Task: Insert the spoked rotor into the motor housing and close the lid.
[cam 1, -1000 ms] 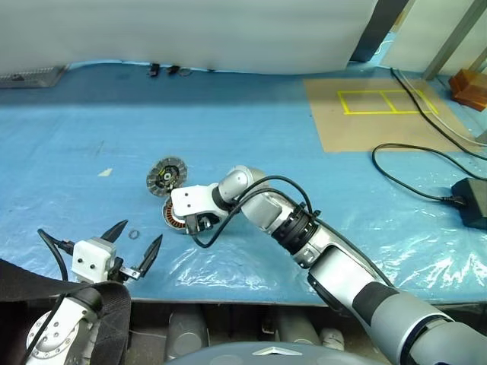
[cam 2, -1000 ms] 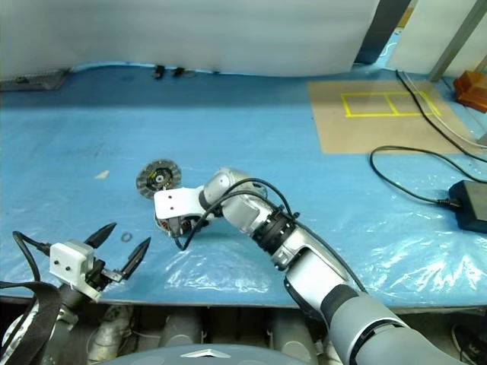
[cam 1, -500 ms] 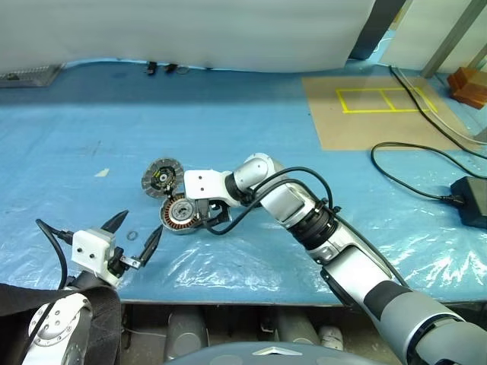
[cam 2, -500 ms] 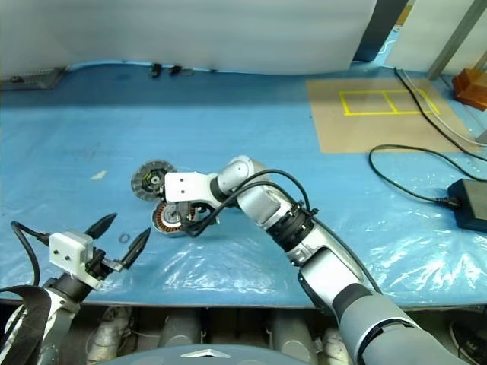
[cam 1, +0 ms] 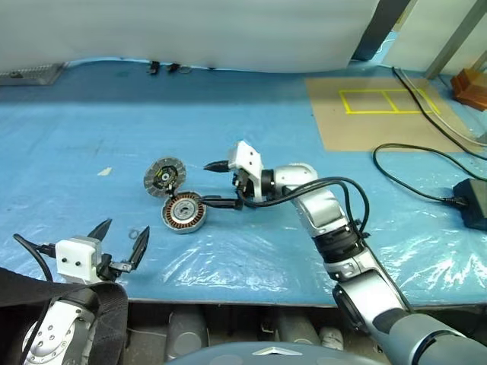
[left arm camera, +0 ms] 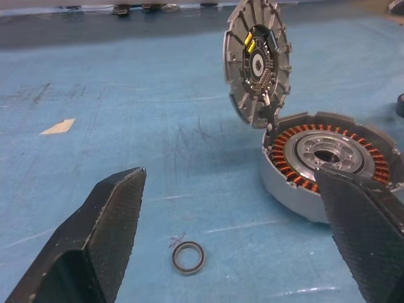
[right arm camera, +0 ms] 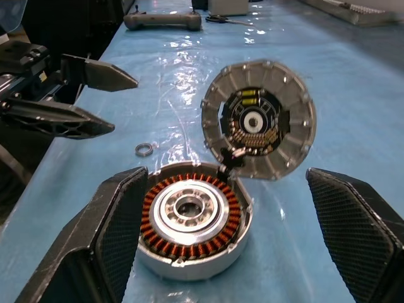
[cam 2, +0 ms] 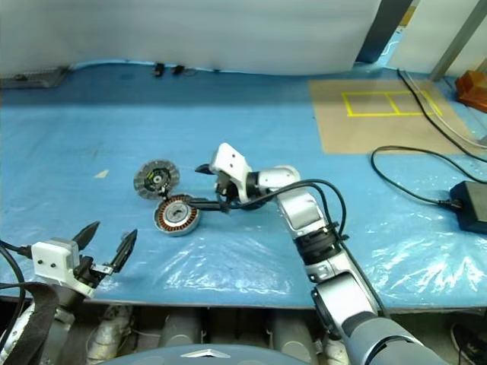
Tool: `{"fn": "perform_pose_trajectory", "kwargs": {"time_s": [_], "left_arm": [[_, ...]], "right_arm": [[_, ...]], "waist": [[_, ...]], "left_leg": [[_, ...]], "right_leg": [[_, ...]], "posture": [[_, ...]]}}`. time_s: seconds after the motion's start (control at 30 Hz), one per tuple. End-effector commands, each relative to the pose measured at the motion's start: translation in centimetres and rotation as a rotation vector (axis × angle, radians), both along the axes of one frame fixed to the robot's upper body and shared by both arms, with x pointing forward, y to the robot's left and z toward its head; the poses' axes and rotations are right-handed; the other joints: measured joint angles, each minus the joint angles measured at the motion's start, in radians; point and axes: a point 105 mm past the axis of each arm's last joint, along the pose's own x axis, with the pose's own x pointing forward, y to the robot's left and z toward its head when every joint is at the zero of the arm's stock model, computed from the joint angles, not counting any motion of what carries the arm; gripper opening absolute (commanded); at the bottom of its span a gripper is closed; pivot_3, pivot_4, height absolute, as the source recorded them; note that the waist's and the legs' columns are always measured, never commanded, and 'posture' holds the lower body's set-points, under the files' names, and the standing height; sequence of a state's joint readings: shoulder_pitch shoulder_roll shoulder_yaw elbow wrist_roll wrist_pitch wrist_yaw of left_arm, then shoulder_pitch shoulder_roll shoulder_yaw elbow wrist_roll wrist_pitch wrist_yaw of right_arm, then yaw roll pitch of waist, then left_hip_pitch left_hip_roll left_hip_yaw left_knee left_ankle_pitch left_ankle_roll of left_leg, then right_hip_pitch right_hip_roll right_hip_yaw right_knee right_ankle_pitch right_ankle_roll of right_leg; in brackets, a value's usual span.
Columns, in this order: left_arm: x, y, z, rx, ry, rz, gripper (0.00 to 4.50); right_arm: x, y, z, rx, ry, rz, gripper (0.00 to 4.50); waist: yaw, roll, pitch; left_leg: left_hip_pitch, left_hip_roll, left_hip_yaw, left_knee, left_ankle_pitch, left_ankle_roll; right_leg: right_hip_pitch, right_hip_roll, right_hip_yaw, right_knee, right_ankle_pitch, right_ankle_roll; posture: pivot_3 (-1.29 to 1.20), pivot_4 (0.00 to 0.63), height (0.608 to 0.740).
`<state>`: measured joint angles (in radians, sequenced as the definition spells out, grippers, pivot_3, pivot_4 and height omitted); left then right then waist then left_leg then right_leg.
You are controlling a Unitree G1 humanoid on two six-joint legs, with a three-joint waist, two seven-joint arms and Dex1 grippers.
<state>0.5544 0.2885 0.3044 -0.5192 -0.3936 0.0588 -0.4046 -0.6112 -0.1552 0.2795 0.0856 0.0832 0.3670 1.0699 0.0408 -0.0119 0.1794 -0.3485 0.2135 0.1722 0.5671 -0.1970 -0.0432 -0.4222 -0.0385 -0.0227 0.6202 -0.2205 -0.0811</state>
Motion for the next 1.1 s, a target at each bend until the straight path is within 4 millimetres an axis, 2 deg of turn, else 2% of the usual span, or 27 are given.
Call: {"fn": "perform_pose_trajectory", "kwargs": {"time_s": [0.03, 0.4, 0.67, 1.1], "left_arm": [[0.1, 0.2, 0.8, 0.003, -0.026, 0.018, 4.50], [-0.2, 2.6, -3.7, -0.021, 0.119, 0.149, 4.50], [0.3, 3.3, -5.7, -0.017, 0.165, 0.146, 4.50], [1.5, 3.3, -6.6, 0.012, 0.193, 0.074, 4.50]], "right_arm": [[-1.1, 0.0, 1.1, 0.045, -0.057, 0.039, 4.19], [-1.3, -0.3, 1.3, 0.056, -0.090, 0.018, 4.19], [-1.5, -0.4, 1.8, 0.067, -0.104, 0.013, 4.19], [-1.2, -0.7, 1.9, 0.068, -0.107, -0.016, 4.19]], "waist": [[-0.001, 0.000, 0.000], [0.001, 0.000, 0.000], [0.002, -0.001, 0.000], [0.003, -0.001, 0.000]], "left_leg": [[0.000, 0.000, 0.000, 0.000, 0.000, 0.000], [0.000, 0.000, 0.000, 0.000, 0.000, 0.000], [0.000, -0.001, 0.000, 0.001, 0.000, 0.000], [0.001, -0.001, -0.001, 0.001, 0.000, 0.000]], "right_leg": [[0.000, 0.000, 0.000, 0.000, 0.000, 0.000], [0.000, 0.000, 0.000, 0.000, -0.003, 0.006], [0.000, 0.000, 0.000, 0.000, -0.003, 0.006], [0.001, -0.001, 0.000, 0.000, -0.003, 0.006]], "posture": [[0.00, 0.150, 0.740], [0.00, 0.150, 0.740], [0.00, 0.150, 0.740], [0.00, 0.150, 0.740]]}}
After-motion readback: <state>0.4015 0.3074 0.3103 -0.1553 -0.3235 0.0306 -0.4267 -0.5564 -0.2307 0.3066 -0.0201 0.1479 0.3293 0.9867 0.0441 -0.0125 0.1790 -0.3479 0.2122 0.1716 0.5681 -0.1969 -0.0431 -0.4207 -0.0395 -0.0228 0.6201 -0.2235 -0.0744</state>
